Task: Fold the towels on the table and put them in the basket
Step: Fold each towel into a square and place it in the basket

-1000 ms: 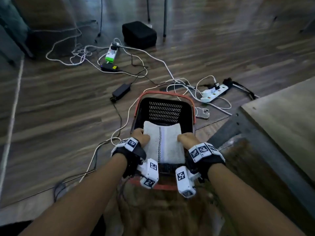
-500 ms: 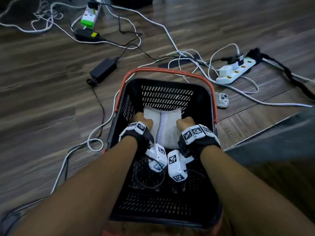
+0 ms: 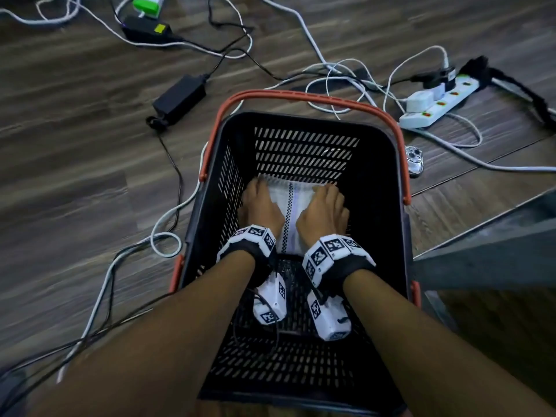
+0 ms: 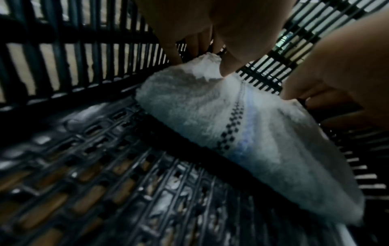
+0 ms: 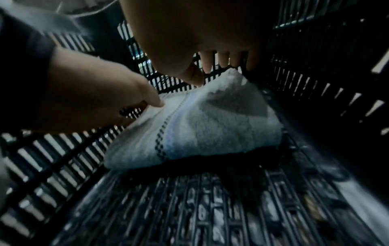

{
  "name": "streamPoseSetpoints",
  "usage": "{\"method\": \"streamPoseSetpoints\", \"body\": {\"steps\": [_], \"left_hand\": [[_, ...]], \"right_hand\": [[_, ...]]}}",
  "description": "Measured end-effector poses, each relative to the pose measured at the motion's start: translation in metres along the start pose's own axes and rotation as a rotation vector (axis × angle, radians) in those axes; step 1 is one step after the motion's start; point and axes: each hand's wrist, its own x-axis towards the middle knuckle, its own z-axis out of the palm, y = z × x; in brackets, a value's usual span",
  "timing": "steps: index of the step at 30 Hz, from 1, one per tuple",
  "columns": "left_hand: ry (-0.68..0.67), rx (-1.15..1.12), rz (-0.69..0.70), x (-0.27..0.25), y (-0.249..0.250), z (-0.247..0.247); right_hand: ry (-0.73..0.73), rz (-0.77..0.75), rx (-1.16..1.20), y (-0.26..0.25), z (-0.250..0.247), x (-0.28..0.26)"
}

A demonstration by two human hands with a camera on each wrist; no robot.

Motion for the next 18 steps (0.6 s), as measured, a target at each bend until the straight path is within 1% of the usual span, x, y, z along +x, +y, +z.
{"method": "streamPoseSetpoints", "body": {"steps": [3,5,8,10,12,15,16,18], "left_hand": [[-0.149,0.204,0.107,-0.002,-0.009,0.009],[-0.239,0.338,0.168,-0.004,-0.019,0.015],[-0.289,0.452,0.211,-0.009,-0.027,0.015],[-0.336,0.461,0.187,-0.009,-0.021,0.009],[-0.411,0.485,0.131,-0.007,-0.007,-0.001],[-0.532,0.528,0.039,-0.014,0.023,-0.034],[-0.552,0.533,0.044,-0.021,0.032,-0.048],[-0.567,0.535,0.100,-0.039,0.046,-0.076]], "right_hand": [[-0.142,-0.011,-0.060,0.009,0.011,-0.004],[-0.208,-0.026,-0.099,0.014,0.016,-0.006],[-0.259,-0.074,-0.158,0.018,0.013,-0.006],[-0.299,-0.077,-0.165,0.017,0.005,-0.005],[-0.390,-0.062,-0.174,0.013,-0.006,-0.003],[-0.495,-0.055,-0.170,0.003,-0.040,-0.006],[-0.523,-0.073,-0.181,0.001,-0.054,-0.010],[-0.584,-0.116,-0.223,-0.005,-0.083,-0.025]]}}
